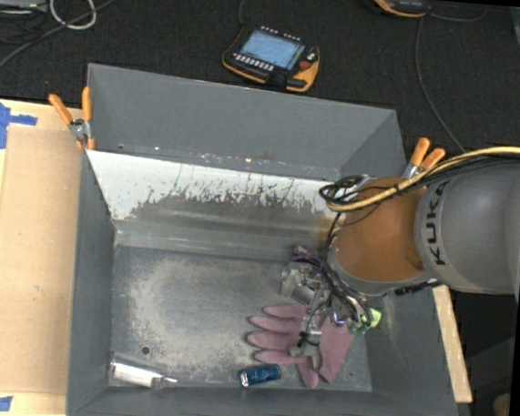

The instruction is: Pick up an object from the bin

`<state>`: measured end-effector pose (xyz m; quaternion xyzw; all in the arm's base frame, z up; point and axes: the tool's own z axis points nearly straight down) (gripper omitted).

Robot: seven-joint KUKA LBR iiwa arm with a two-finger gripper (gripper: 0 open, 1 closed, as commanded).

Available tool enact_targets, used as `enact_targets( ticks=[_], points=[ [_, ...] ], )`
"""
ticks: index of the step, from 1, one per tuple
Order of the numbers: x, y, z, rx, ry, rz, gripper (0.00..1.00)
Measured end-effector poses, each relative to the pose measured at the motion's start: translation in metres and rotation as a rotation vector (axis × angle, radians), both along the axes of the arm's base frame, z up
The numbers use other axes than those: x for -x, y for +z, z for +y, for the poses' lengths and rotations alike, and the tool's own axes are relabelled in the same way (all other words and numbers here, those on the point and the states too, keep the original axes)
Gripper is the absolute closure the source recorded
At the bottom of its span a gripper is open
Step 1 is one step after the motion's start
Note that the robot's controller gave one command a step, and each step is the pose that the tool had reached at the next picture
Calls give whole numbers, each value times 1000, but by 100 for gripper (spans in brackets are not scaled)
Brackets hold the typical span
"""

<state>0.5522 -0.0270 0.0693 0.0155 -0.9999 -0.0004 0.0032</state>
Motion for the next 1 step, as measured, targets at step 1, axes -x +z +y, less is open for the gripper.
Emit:
enact_targets(
  ticks=[1],
  points=[
    [9, 36, 23, -2, -55, -18, 0]
  ],
)
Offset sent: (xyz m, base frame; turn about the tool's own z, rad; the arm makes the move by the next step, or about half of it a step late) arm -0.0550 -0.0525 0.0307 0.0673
